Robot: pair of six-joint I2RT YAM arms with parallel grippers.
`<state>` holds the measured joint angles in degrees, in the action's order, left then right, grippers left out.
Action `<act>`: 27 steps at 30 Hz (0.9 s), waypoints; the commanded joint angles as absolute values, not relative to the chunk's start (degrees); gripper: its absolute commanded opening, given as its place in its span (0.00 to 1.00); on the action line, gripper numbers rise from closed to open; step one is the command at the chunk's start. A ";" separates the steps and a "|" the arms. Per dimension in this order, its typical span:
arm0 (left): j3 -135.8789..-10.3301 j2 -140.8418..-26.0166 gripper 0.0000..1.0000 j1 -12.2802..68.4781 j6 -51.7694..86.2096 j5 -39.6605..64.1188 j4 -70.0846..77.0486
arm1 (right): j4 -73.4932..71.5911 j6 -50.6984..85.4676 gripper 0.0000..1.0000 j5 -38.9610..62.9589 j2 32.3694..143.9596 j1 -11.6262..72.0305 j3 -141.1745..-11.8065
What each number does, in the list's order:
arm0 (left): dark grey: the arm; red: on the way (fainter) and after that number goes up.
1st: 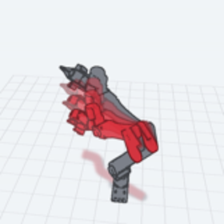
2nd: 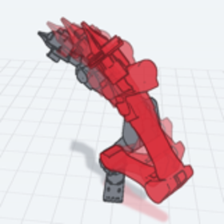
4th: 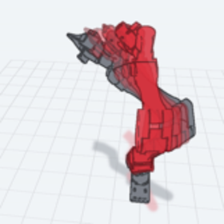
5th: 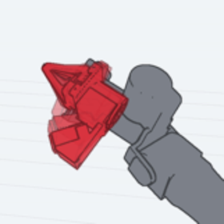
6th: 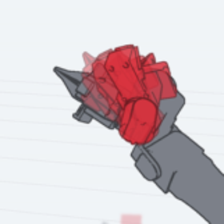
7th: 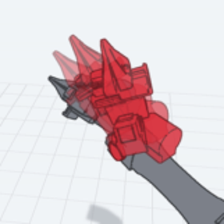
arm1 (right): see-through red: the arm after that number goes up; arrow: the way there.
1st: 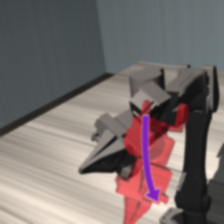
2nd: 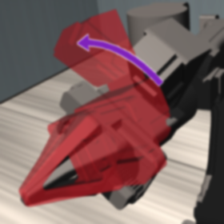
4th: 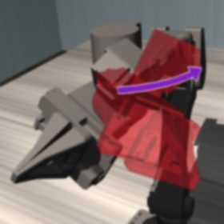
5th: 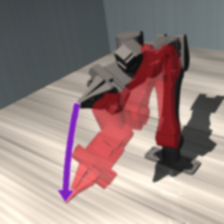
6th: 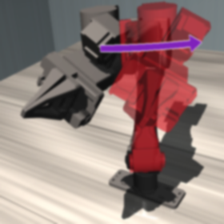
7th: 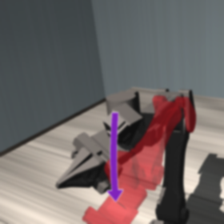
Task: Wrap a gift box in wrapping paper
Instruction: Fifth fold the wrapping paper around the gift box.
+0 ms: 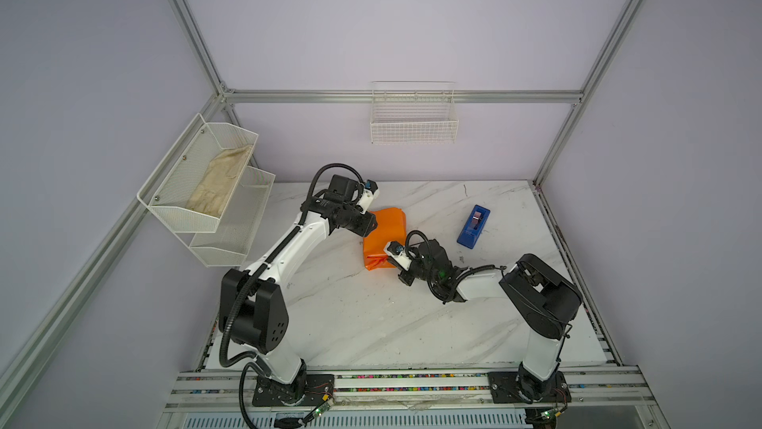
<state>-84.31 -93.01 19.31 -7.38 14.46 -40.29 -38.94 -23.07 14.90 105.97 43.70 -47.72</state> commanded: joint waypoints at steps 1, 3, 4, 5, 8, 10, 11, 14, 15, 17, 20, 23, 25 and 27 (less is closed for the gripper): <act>-79.50 -90.48 0.52 19.09 -15.48 15.67 -34.01 | -37.88 -22.47 0.00 15.75 107.02 43.24 -48.87; -77.41 -89.69 0.64 18.86 -19.25 19.30 -32.28 | -37.96 -22.49 0.00 15.87 107.08 43.15 -48.89; -75.49 -89.11 0.65 18.89 -21.80 21.27 -30.19 | -37.96 -22.38 0.00 15.91 107.05 43.09 -48.93; -72.42 -87.98 0.65 18.85 -26.02 24.14 -27.65 | -37.97 -22.31 0.00 16.07 107.13 43.07 -49.00; -61.41 -82.81 0.67 18.88 -37.42 31.60 -16.33 | -37.88 -22.11 0.00 16.34 107.01 42.90 -48.95; -54.09 -78.46 0.71 18.89 -39.44 31.96 -6.48 | -37.97 -22.01 0.00 16.49 107.04 42.74 -48.96; -50.31 -77.00 0.73 18.78 -39.64 31.62 -0.43 | -37.88 -21.96 0.00 16.62 107.02 42.71 -49.00; -42.59 -75.08 0.82 18.76 -42.76 32.04 11.21 | -37.86 -21.88 0.00 16.79 107.07 42.71 -49.22; -41.94 -75.63 0.83 18.72 -43.99 31.99 12.32 | -37.88 -21.88 0.00 16.78 107.11 42.71 -49.22; -42.42 -77.19 0.83 18.74 -46.43 32.29 10.31 | -37.86 -21.80 0.00 16.77 107.08 42.65 -49.22; -42.08 -79.32 0.83 18.72 -49.40 33.95 9.89 | -38.04 -21.80 0.00 16.70 106.92 42.63 -48.92; -41.57 -80.43 0.83 18.68 -50.71 35.31 10.79 | -37.99 -21.63 0.00 16.59 106.79 42.53 -48.87; -41.51 -80.96 0.83 18.71 -50.75 35.30 11.21 | -38.01 -21.60 0.00 16.48 106.77 42.54 -48.93; -42.07 -83.11 0.83 18.39 -50.86 35.02 9.48 | -38.03 -21.68 0.00 16.22 106.70 42.54 -48.95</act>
<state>-43.86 -81.73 19.03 -48.64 32.95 7.66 -38.65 -22.13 16.34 106.19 43.05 -48.12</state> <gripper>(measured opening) 0.829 0.046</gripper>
